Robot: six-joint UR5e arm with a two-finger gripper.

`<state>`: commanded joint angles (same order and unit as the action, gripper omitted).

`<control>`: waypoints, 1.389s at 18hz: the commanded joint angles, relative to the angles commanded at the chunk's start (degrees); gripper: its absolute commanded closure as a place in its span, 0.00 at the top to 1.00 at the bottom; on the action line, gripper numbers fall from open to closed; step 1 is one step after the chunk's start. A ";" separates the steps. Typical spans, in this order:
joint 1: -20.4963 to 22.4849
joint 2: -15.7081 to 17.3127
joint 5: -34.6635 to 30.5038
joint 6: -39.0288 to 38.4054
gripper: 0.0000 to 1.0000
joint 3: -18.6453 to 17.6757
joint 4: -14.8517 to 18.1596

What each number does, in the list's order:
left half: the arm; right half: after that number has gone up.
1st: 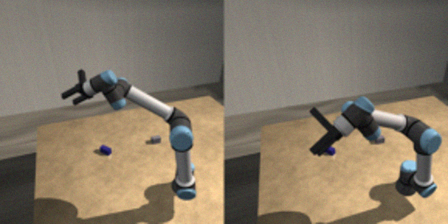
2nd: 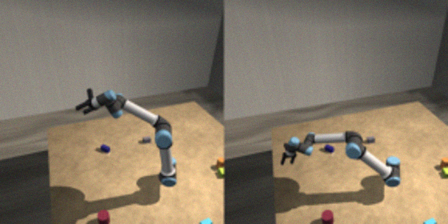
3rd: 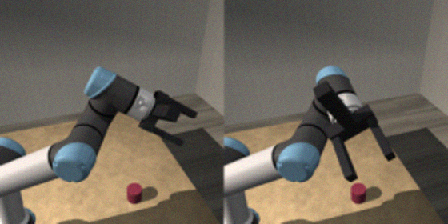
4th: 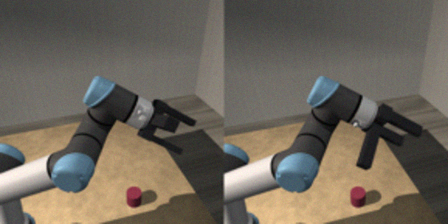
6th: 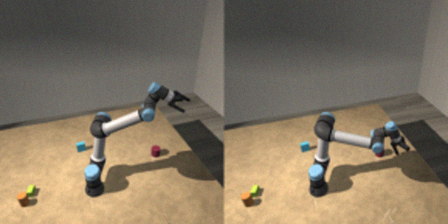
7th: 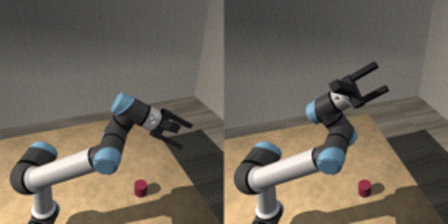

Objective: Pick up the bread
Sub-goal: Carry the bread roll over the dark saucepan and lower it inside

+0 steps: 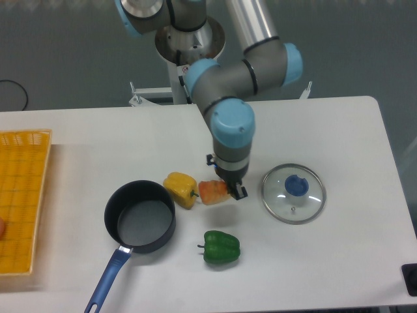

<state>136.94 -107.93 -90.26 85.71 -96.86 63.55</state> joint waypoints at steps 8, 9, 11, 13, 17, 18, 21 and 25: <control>-8.17 -2.28 0.00 -12.65 0.21 4.48 -0.97; -9.05 -3.07 0.09 -13.80 0.21 4.83 -1.66; -10.55 -4.39 0.00 -15.83 0.21 5.19 -3.77; -11.61 -5.44 -0.09 -17.06 0.23 5.19 -4.74; -12.23 -6.15 -0.18 -17.33 0.49 4.92 -5.28; -12.31 -6.41 -0.26 -17.24 0.59 4.92 -5.36; -12.32 -6.50 -0.44 -17.07 0.80 4.48 -5.45; -13.81 -6.94 -0.79 -17.33 1.00 4.57 -5.36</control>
<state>123.14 -114.87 -91.05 68.38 -92.29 58.18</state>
